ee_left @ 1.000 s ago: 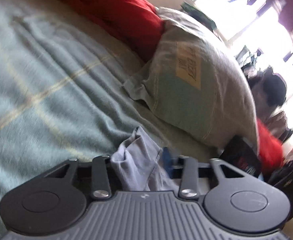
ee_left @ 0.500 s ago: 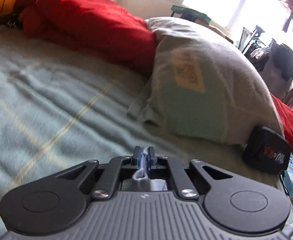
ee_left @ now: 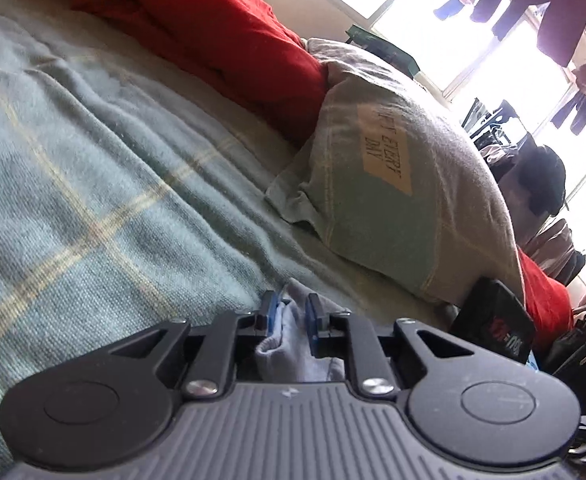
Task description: Fold clothes
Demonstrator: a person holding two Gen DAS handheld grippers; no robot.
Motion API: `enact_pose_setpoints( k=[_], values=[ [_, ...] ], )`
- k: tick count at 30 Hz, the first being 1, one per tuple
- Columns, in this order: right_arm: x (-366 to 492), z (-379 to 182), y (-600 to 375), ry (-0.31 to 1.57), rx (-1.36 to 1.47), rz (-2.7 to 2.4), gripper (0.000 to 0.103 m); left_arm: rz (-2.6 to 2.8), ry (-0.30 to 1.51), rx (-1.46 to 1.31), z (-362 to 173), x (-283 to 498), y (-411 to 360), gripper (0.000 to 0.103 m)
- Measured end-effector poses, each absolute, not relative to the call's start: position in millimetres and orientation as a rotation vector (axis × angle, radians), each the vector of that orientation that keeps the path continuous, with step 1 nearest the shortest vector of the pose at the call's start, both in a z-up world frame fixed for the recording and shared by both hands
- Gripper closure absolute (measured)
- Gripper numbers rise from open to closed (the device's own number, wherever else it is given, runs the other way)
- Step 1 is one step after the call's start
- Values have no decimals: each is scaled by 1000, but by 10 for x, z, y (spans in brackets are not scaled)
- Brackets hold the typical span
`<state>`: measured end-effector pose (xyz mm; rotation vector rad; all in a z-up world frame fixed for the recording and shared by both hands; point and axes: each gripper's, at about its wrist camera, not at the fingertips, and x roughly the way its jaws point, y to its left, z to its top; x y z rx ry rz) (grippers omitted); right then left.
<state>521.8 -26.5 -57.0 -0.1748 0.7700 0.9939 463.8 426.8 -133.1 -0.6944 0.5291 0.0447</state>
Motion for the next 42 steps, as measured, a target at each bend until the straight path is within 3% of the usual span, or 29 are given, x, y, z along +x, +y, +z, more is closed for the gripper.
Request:
enact_pose_setpoints(
  k=[6, 8, 9, 26, 34, 37, 42],
  values=[
    [5396, -795, 193, 779, -250, 1058, 68, 33, 535, -653, -1293, 4642, 4210, 90],
    [5455, -870, 345, 781, -275, 1079, 86, 29, 538, -639, -1280, 4643, 4191, 92],
    [5473, -895, 402, 782, -284, 1088, 99, 28, 537, -629, -1271, 4641, 4178, 99],
    [5568, -695, 390, 637, -268, 914, 99, 108, 476, -387, -681, 4873, 3947, 99],
    [5532, -622, 232, 643, -262, 841, 82, 237, 577, -276, -741, 4918, 3884, 96],
    [5489, -536, 67, 651, -262, 828, 80, 284, 613, -209, -761, 4894, 3840, 95],
    [5328, -424, -444, 711, -323, 790, 78, 101, 733, 53, -776, 4884, 3099, 84]
  ],
)
